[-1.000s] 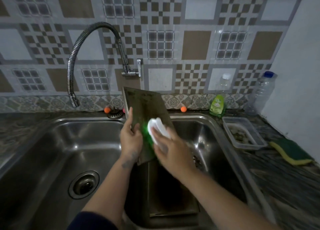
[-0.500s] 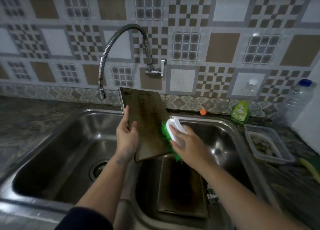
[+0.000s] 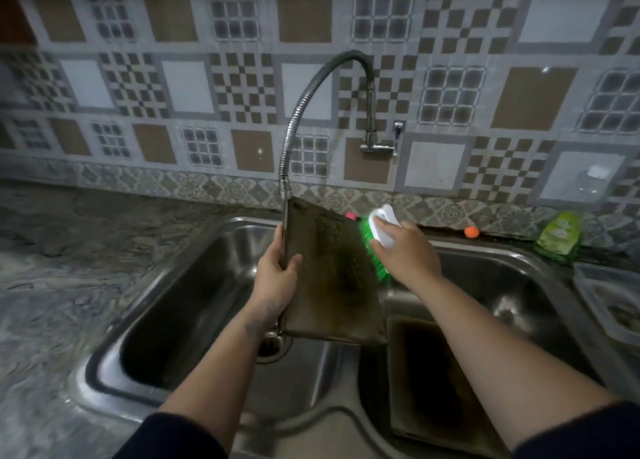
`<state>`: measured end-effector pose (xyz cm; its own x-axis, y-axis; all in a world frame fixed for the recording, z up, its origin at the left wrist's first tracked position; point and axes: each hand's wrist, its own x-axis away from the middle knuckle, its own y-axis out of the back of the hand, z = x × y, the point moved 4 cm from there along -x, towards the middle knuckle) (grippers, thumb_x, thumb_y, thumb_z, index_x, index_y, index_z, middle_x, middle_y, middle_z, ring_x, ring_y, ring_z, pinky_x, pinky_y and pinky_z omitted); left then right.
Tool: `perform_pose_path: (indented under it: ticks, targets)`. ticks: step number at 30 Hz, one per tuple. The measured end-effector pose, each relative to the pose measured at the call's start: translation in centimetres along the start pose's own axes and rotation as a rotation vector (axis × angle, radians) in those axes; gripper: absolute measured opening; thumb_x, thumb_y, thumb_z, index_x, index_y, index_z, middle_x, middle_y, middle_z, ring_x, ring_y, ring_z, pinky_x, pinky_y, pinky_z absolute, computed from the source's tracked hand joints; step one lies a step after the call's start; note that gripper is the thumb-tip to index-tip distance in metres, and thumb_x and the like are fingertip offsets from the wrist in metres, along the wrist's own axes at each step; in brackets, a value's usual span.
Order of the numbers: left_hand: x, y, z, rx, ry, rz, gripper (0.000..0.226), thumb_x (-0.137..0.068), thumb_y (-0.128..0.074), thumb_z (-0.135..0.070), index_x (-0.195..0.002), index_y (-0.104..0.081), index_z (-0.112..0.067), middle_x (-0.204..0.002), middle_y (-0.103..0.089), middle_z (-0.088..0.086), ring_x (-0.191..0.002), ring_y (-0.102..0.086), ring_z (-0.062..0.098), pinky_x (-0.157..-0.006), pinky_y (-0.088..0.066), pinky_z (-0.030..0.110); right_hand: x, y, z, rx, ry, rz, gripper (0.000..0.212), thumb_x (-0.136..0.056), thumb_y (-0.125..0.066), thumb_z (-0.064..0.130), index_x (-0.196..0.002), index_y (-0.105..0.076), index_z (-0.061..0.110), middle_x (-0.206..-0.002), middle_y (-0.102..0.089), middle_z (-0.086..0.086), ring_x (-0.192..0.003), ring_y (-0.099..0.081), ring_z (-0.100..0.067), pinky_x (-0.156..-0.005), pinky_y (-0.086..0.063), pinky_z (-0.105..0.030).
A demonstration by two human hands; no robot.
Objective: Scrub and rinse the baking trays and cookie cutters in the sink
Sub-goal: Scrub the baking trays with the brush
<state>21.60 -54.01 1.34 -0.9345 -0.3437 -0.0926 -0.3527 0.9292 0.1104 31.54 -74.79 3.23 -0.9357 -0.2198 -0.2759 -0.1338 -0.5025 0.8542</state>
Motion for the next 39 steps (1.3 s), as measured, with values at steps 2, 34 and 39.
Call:
perform_pose_path:
  ticks: [2,34,39]
  targets:
    - [-1.1,2.4,1.2,0.028,0.068,0.024,0.058,-0.098,-0.049,-0.009,-0.15,-0.03,-0.029,-0.133,-0.06,0.001,-0.116,-0.06,0.019,-0.101,-0.048,0.043,0.0,-1.5,0.5,0.071,-0.057,0.069,0.048,-0.093,-0.048,0.04,-0.14,-0.039,0.042,-0.125,-0.048,-0.012,-0.104,-0.054,-0.034,-0.079,-0.049,-0.039]
    - [-4.8,-2.9,21.1,-0.908,0.268,0.714,0.072,-0.096,-0.033,0.004,-0.154,-0.003,-0.027,-0.162,-0.002,-0.006,-0.149,0.004,0.026,-0.114,-0.013,0.063,3.6,-9.8,3.2,0.317,-0.235,0.122,0.052,-0.092,-0.05,0.039,-0.142,-0.037,0.042,-0.136,-0.041,-0.001,-0.112,-0.05,-0.028,-0.083,-0.048,-0.036]
    - [-4.3,-3.8,22.7,-0.946,0.324,0.683,0.081,-0.092,-0.035,0.011,-0.154,-0.003,-0.031,-0.162,0.0,-0.011,-0.148,0.013,0.022,-0.112,-0.003,0.067,3.7,-9.9,3.0,0.32,-0.216,0.115,0.052,-0.093,-0.048,0.039,-0.143,-0.036,0.041,-0.139,-0.04,-0.002,-0.112,-0.05,-0.029,-0.085,-0.049,-0.037]
